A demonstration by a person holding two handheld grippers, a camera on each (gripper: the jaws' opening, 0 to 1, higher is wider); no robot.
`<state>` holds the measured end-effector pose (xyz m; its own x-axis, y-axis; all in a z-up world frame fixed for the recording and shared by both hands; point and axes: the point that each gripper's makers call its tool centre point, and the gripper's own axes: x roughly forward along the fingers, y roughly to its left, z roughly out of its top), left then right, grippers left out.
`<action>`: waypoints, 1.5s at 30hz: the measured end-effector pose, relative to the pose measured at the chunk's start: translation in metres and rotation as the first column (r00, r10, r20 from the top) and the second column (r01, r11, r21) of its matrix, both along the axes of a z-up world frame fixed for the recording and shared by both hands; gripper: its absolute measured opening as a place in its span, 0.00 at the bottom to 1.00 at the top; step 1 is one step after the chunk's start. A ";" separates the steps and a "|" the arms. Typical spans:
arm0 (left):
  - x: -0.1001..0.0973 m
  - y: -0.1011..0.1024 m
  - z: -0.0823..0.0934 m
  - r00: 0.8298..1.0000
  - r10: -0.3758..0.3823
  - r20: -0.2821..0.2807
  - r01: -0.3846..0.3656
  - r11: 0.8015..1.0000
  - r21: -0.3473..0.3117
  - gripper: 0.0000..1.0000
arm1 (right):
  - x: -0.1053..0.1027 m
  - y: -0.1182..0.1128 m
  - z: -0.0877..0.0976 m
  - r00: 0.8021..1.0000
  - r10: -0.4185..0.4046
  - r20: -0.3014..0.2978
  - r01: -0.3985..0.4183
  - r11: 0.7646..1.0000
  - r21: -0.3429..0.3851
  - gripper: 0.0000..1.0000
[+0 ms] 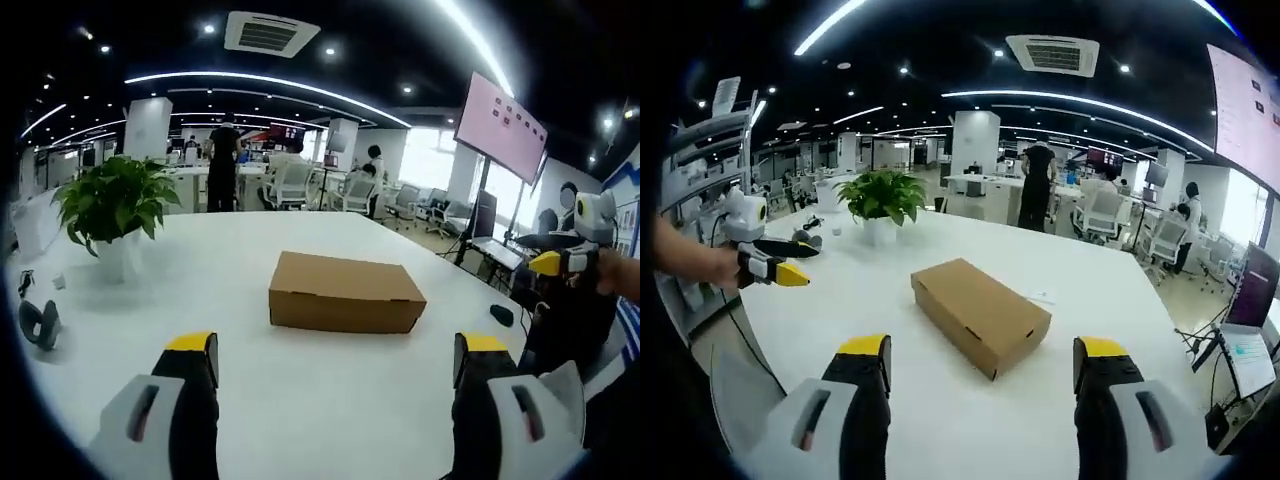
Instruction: Operate the shoe box by opening the lid, removing the specified soft item, and placing it in the target area until the item is outside and the box remains undamaged.
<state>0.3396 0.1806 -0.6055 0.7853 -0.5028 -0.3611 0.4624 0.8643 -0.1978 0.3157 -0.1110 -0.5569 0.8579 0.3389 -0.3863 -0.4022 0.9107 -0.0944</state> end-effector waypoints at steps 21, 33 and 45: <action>0.005 -0.003 -0.020 0.997 0.037 -0.071 -0.037 0.999 0.012 0.94 | 0.020 -0.002 -0.009 0.997 -0.072 -0.003 0.072 0.980 0.183 0.87; 0.018 0.002 -0.039 0.993 0.042 -0.114 -0.038 0.999 0.031 0.97 | 0.017 -0.013 -0.062 0.989 -0.075 -0.130 0.069 0.996 -0.047 0.77; 0.017 -0.001 -0.054 0.987 0.047 -0.153 -0.037 0.997 0.073 0.91 | 0.029 0.000 -0.064 0.988 -0.055 -0.145 0.069 0.994 0.090 0.75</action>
